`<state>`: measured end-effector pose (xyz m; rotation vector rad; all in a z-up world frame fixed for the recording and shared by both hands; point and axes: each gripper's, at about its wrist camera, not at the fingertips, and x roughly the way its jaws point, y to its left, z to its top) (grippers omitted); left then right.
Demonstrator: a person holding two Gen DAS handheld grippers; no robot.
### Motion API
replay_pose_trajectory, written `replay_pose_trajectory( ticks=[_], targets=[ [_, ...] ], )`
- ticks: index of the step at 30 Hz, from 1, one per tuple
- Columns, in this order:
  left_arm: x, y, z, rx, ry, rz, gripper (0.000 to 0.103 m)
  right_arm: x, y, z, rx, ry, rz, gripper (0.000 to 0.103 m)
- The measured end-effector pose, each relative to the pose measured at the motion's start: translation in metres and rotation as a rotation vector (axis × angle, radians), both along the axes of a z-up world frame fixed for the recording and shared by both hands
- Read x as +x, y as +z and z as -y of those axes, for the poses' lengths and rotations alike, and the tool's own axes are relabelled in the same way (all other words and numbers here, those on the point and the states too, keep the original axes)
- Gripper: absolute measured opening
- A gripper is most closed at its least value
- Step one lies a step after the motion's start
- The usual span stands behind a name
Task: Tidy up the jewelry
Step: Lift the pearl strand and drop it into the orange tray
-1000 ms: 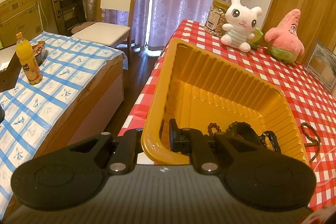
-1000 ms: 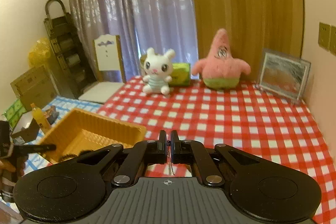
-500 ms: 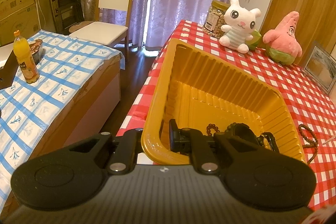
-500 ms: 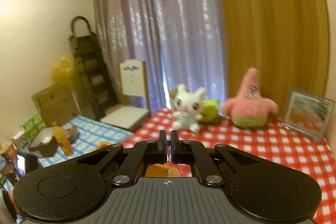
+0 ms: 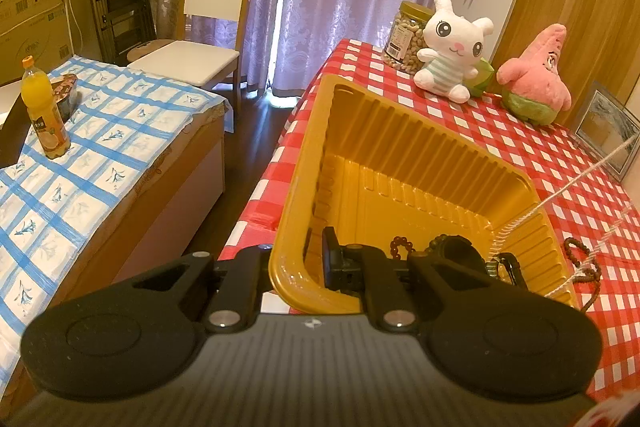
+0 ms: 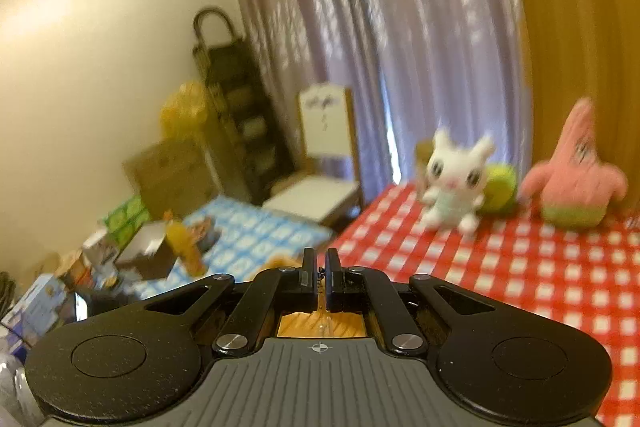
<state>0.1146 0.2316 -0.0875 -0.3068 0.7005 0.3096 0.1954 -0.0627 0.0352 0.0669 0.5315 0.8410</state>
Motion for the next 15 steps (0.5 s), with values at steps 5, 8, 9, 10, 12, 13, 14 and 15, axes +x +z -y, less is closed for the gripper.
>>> replay_pose_trajectory(
  ticks=[5, 8, 9, 10, 12, 13, 14, 15],
  targets=[
    [0.000, -0.001, 0.000, -0.002, 0.000, -0.003, 0.010, 0.013, -0.040, -0.023, -0.038, 0.032, -0.111, 0.003],
    [0.000, -0.001, 0.000, -0.002, -0.002, -0.003, 0.010, 0.018, -0.057, -0.030, -0.064, 0.043, -0.174, 0.009],
    [0.000, -0.001, 0.000, -0.002, 0.000, -0.003, 0.010, 0.019, -0.061, -0.030, -0.073, 0.038, -0.182, 0.020],
    [0.000, -0.001, 0.000, -0.002, 0.001, -0.003, 0.010, 0.018, -0.063, -0.029, -0.080, 0.033, -0.185, 0.030],
    [0.000, -0.001, 0.000, -0.003, 0.001, -0.004, 0.010, 0.018, -0.067, -0.026, -0.079, 0.021, -0.190, 0.052],
    [0.000, -0.002, 0.000, -0.004, 0.002, -0.005, 0.010, 0.019, -0.068, -0.024, -0.080, 0.019, -0.197, 0.052],
    [0.000, -0.002, -0.001, -0.005, 0.003, -0.007, 0.010, 0.019, -0.070, -0.023, -0.086, 0.016, -0.205, 0.052],
    [0.000, -0.003, -0.001, -0.005, 0.003, -0.008, 0.010, 0.019, -0.071, -0.022, -0.092, 0.010, -0.211, 0.053]
  ],
)
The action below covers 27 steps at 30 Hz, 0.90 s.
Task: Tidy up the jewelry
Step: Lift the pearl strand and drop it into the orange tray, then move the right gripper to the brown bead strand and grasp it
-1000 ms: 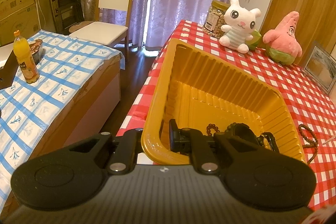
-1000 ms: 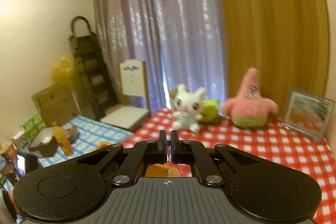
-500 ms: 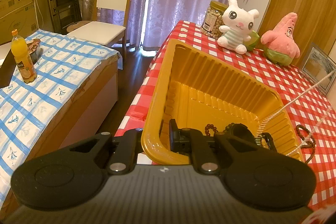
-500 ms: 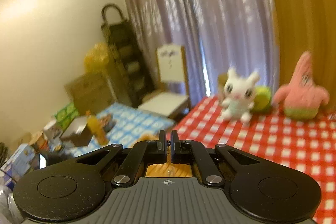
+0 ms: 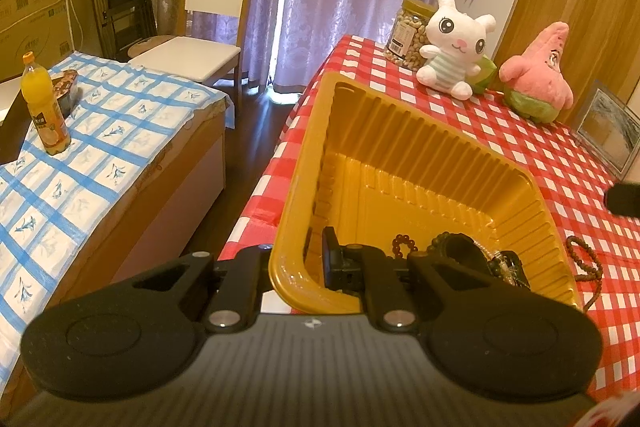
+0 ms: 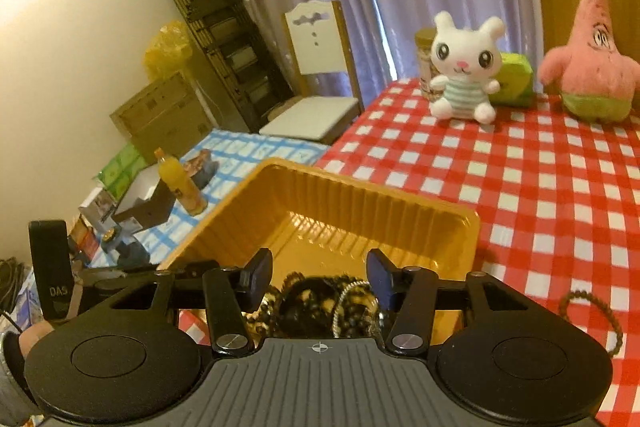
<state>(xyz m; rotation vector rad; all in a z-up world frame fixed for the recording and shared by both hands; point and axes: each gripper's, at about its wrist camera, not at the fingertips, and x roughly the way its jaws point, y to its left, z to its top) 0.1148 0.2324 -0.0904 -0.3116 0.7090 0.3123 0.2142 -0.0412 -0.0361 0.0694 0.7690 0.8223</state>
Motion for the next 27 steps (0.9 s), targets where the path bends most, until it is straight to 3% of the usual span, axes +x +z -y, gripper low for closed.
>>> replay_pose_trajectory(
  ticks=[19, 27],
  targets=[
    [0.002, -0.003, -0.004, 0.015, 0.003, -0.013, 0.010, -0.010, -0.045, 0.099, -0.125, -0.251, -0.148, 0.053],
    [0.004, -0.001, -0.003, 0.024, 0.014, -0.022, 0.010, 0.005, -0.069, 0.137, -0.208, -0.344, -0.151, 0.053]
  ],
)
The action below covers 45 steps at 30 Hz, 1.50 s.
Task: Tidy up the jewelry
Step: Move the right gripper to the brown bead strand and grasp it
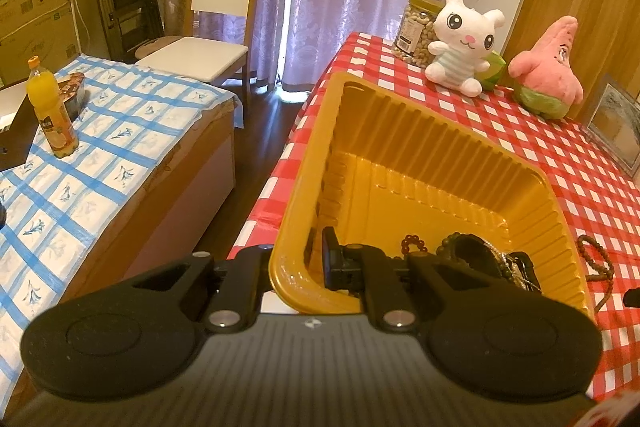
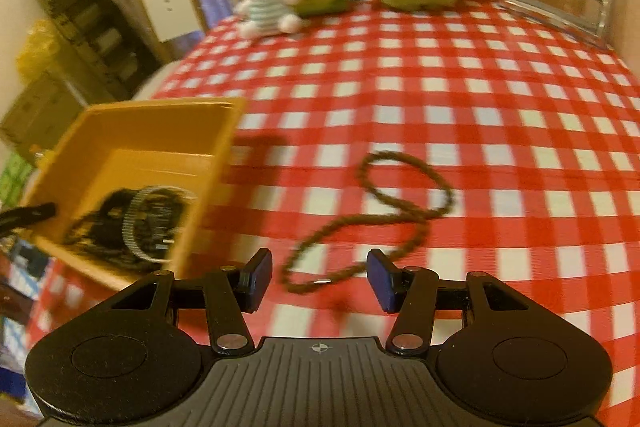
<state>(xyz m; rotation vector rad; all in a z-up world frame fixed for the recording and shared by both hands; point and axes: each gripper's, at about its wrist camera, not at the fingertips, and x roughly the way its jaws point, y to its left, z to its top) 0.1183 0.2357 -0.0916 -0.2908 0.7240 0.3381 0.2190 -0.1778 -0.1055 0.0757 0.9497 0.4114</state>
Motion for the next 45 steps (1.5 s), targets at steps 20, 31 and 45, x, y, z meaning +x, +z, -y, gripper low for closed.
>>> replay_pose_trajectory(
  ticks=[20, 31, 45],
  targets=[
    [0.004, 0.000, 0.003, 0.019, 0.038, -0.024, 0.010, 0.052, -0.045, 0.002, -0.167, 0.285, 0.142, 0.053],
    [0.002, 0.001, 0.002, 0.018, 0.040, -0.024, 0.010, 0.023, -0.040, -0.007, -0.164, 0.353, 0.043, 0.035],
    [0.000, 0.004, 0.003, 0.019, 0.032, -0.016, 0.010, 0.008, -0.040, -0.023, -0.258, 0.263, 0.093, 0.007]
  ],
)
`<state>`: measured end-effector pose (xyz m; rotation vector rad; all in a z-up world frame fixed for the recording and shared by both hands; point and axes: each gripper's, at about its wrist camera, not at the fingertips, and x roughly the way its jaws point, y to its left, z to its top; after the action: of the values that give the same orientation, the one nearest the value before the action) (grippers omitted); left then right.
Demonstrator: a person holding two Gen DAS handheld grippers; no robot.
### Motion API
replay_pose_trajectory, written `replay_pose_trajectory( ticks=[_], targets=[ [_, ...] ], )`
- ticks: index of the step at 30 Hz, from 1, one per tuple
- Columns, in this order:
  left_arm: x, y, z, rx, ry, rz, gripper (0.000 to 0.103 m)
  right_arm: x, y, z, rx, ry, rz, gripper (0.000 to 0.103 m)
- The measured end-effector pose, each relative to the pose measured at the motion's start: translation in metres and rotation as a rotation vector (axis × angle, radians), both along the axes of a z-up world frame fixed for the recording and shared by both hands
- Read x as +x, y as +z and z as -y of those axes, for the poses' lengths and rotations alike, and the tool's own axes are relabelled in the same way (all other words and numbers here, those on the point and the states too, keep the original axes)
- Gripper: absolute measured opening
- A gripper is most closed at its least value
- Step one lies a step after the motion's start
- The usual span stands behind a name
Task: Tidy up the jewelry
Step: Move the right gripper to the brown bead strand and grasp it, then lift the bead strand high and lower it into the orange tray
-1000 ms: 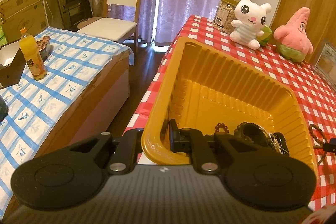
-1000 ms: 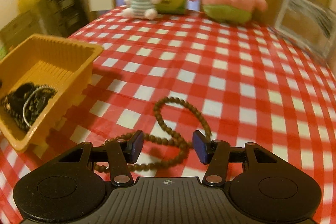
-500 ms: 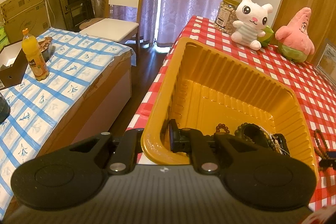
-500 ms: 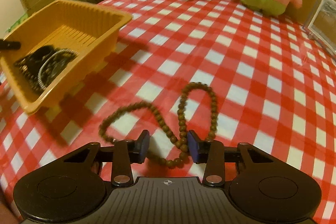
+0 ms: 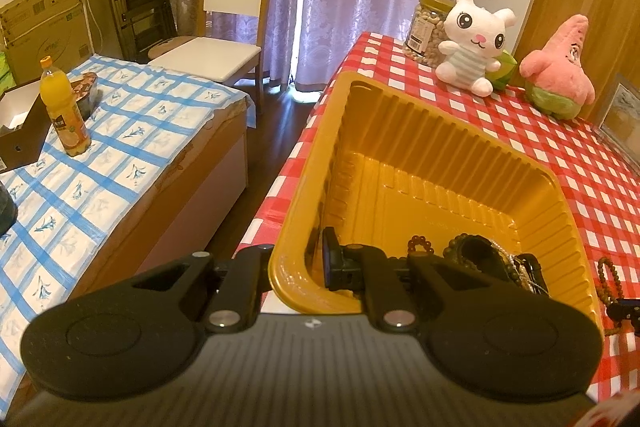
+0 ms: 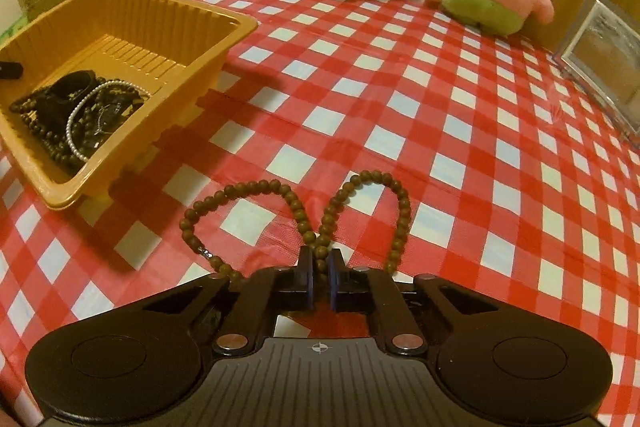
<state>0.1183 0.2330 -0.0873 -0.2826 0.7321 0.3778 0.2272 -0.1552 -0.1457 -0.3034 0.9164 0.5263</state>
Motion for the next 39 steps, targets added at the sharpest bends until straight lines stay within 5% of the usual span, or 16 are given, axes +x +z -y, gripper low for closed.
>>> replay_pose_trajectory(
  ticks=[39],
  targets=[
    [-0.008, 0.005, 0.006, -0.006, -0.062, 0.043, 0.010, -0.054, 0.158, 0.027, 0.328, -0.162, 0.237, 0.007]
  ],
)
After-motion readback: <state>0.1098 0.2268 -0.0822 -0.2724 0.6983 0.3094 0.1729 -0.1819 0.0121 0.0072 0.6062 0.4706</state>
